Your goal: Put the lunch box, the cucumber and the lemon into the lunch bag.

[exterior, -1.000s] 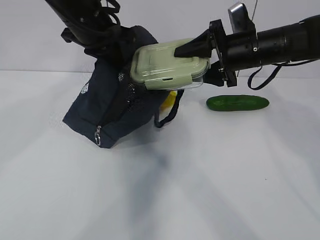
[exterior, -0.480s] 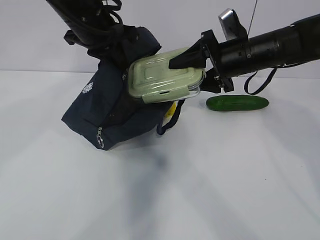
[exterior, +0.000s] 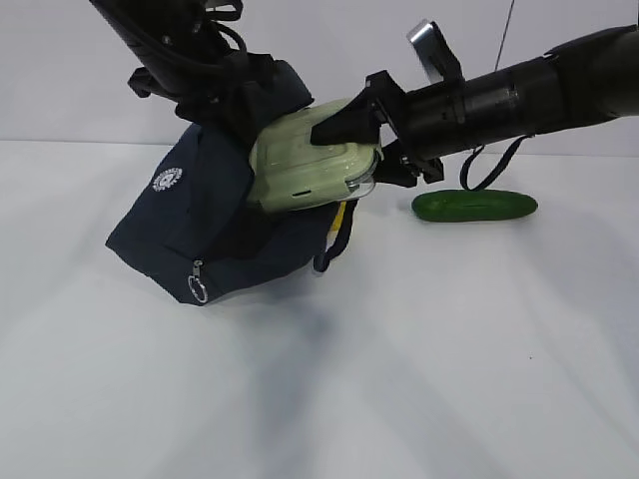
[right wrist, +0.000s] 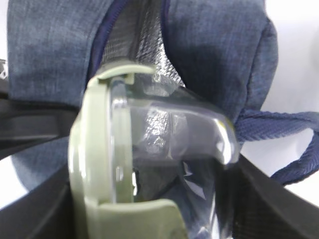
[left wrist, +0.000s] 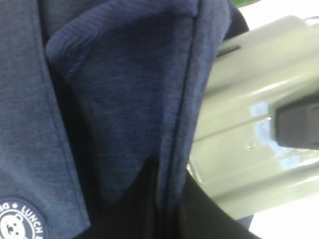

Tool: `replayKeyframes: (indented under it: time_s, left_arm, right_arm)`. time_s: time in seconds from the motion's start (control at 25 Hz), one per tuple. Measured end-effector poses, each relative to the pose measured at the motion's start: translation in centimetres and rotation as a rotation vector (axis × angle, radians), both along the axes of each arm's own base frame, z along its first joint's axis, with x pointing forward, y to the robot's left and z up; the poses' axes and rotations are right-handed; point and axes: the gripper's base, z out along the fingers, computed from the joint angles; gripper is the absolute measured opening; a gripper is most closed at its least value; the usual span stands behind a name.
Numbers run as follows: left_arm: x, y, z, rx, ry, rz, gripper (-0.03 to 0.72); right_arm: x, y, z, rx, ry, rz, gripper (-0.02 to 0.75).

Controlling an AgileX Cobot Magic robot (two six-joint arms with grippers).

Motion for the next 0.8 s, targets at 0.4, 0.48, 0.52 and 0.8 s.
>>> replayKeyframes:
  time_s: [0.4,0.48,0.52,0.8]
  left_arm:
    - [-0.2,-0.1,0.0,-0.026,0.027,0.002,0.009]
    - [-0.2,-0.2,0.1,-0.032,0.032,0.001,0.009]
    - [-0.2,-0.2,0.0,-0.031,0.034,0.001,0.009]
    - [-0.4,-0.2,0.0,-0.034,0.053,-0.004,0.009]
  right_arm:
    - [0.1,1.1,0.4,0.013,-0.096,0.002,0.524]
    - [0.0,1.6,0.3,0.009,-0.099,0.008,0.524]
    - [-0.1,1.9,0.3,0.011,-0.099,0.013,0.524]
    - [-0.3,2.4,0.0,-0.010,-0.145,0.054,0.524]
